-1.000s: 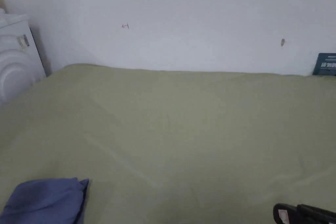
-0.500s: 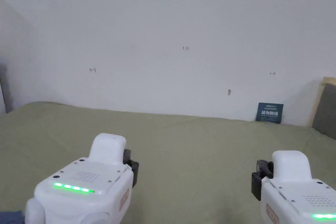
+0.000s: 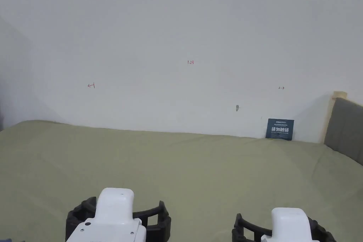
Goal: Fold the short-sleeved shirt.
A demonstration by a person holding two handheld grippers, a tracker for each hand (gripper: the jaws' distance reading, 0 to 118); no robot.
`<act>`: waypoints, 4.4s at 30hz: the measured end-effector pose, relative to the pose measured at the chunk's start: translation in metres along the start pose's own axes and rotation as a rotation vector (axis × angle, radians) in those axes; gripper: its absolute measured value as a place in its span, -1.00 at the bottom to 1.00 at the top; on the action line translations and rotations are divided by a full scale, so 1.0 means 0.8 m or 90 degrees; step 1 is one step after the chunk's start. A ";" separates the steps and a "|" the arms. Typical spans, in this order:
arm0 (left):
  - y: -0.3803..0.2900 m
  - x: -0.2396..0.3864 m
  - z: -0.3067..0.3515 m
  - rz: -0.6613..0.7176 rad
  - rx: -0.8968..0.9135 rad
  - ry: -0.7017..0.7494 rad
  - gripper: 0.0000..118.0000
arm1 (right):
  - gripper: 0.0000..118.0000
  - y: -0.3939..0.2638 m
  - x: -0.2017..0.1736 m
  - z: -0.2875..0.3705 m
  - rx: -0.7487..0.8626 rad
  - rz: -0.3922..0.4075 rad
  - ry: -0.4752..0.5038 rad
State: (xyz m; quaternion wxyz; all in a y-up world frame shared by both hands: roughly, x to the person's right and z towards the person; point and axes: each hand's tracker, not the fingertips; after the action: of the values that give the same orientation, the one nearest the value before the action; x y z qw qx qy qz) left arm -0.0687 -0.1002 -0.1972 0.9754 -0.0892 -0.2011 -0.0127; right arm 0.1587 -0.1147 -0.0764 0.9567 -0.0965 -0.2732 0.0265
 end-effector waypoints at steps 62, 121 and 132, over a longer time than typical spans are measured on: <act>0.007 -0.002 0.016 0.009 0.021 -0.007 1.00 | 0.92 0.010 0.020 -0.005 -0.019 -0.125 0.112; 0.034 -0.017 0.020 0.025 0.009 0.005 1.00 | 0.92 0.059 0.014 0.019 -0.019 -0.083 0.075; 0.043 0.001 0.018 0.020 0.011 -0.019 1.00 | 0.92 0.072 0.010 0.018 -0.029 -0.089 0.069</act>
State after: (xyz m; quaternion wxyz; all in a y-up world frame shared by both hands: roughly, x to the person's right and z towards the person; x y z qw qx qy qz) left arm -0.0718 -0.0642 -0.1901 0.9732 -0.0838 -0.2140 0.0057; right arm 0.1579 -0.0553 -0.0723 0.9671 -0.1004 -0.2279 -0.0519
